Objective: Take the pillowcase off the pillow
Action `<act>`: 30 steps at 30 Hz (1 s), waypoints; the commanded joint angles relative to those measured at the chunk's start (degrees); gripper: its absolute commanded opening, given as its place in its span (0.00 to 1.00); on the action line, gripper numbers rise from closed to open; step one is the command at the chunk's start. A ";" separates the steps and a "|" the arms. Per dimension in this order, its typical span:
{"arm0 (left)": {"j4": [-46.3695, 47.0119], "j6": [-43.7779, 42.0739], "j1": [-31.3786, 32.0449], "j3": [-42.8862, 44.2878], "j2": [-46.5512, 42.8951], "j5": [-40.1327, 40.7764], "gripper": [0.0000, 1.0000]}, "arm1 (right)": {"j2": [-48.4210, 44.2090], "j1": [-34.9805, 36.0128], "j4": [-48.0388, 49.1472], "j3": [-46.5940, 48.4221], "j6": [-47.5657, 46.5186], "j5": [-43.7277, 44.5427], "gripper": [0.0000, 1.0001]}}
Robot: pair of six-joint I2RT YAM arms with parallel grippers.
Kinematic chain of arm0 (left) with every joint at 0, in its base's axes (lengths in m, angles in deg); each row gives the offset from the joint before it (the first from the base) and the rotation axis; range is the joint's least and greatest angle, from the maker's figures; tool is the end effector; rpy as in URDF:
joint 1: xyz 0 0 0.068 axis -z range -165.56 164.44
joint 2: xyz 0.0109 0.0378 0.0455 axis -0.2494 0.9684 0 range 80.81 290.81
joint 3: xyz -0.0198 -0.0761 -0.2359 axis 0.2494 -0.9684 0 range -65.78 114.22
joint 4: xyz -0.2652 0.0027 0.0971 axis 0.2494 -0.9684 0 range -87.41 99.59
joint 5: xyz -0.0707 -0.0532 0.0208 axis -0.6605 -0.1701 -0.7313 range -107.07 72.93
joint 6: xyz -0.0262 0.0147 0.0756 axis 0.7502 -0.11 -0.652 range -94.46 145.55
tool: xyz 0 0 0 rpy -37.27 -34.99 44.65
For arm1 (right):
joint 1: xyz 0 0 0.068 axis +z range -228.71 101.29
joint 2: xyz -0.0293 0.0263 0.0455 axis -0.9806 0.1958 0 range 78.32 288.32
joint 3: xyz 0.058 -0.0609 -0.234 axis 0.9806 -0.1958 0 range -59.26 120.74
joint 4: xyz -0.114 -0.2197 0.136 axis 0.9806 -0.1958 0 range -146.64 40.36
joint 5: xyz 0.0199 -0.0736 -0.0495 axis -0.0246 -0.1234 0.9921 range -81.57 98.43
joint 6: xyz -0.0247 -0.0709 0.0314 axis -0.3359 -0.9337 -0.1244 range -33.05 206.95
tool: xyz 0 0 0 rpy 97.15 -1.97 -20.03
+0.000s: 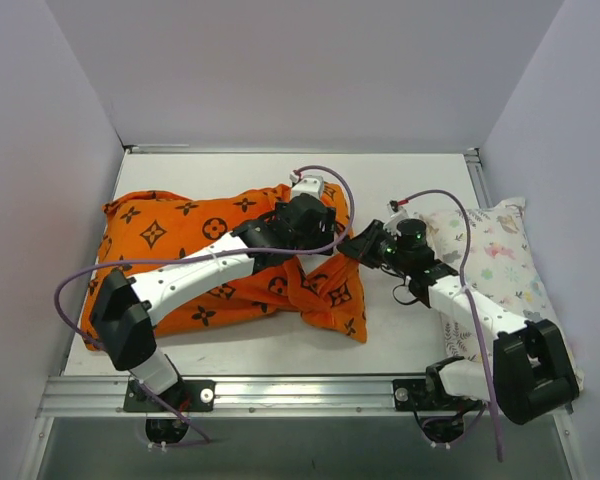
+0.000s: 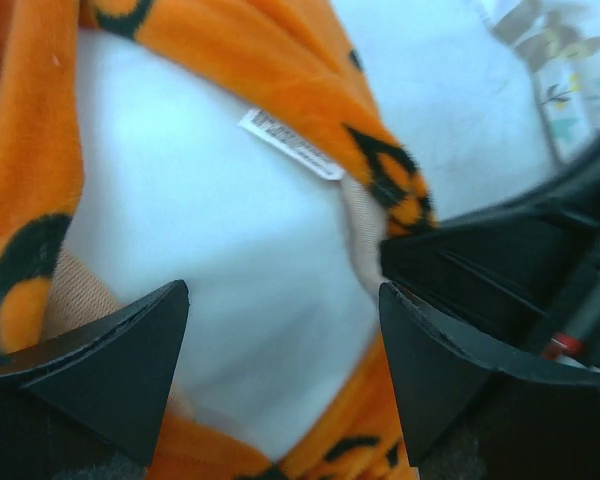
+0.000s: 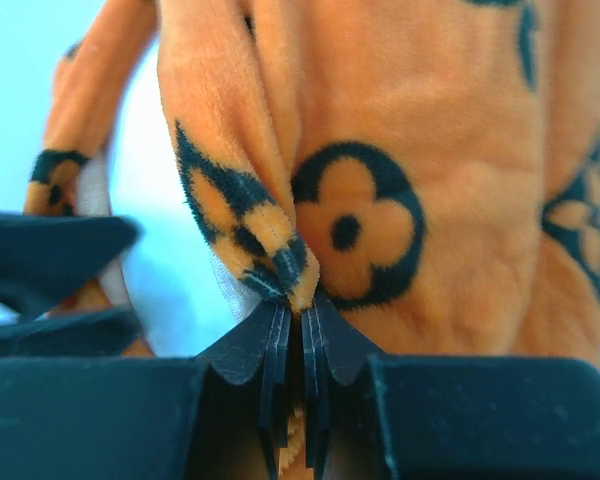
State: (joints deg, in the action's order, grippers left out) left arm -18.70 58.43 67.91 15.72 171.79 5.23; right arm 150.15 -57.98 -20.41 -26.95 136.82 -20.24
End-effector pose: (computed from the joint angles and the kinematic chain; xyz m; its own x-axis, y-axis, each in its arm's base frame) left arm 0.2642 -0.3116 0.2823 -0.6129 -0.0166 -0.7900 0.2762 0.9322 -0.2339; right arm 0.2907 0.1461 0.1925 -0.6826 0.4589 -0.5687 -0.3570 0.4696 0.8075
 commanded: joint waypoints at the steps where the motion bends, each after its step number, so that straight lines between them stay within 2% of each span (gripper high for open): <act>1: 2.54 2.54 -0.83 -0.28 3.49 0.91 0.87 | -4.06 0.54 -13.21 2.49 -5.65 7.12 0.00; 3: 2.02 2.97 -0.83 -0.46 5.78 0.63 0.93 | -5.91 0.45 -20.40 3.89 -8.20 11.51 0.00; 9: 2.71 6.05 -2.49 -2.13 8.69 0.91 0.95 | -8.81 0.36 -32.56 6.18 -11.54 19.68 0.00; 14: 3.24 3.50 -1.97 0.50 13.87 -6.03 0.97 | -9.17 0.36 -34.24 6.27 -13.04 20.84 0.00; 20: 1.14 3.06 -1.18 3.58 19.93 -6.40 0.98 | -7.94 0.63 -34.07 7.15 -12.95 19.44 0.00; 21: -0.26 3.41 -1.35 5.15 20.98 -5.96 0.95 | -7.76 0.63 -33.89 7.23 -12.87 19.26 0.00; 23: -0.97 4.29 -2.32 6.48 23.88 -6.39 0.79 | -7.24 0.80 -33.72 7.41 -12.86 18.48 0.00; 24: -1.32 4.73 -2.84 7.44 24.50 -6.40 0.32 | -7.06 0.98 -33.72 7.50 -12.86 18.30 0.00; 25: -1.41 5.52 -3.46 7.89 25.12 -6.83 0.14 | -6.97 1.06 -33.72 7.59 -13.04 18.12 0.00; 26: -1.24 5.61 -4.94 8.50 25.12 -7.45 0.03 | -6.88 1.33 -33.98 7.93 -13.13 17.86 0.00; 27: -1.41 5.61 -5.57 9.29 25.21 -7.71 0.00 | -6.71 1.42 -34.24 8.11 -13.56 17.59 0.00; 30: -1.94 5.70 -7.68 12.45 23.37 -5.88 0.00 | -6.97 1.50 -35.65 8.64 -14.44 17.33 0.00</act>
State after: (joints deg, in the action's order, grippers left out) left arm -18.77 63.00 63.89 26.73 192.76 -1.33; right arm 143.20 -56.91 -51.16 -20.65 124.34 -3.08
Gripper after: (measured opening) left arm 0.042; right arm 0.062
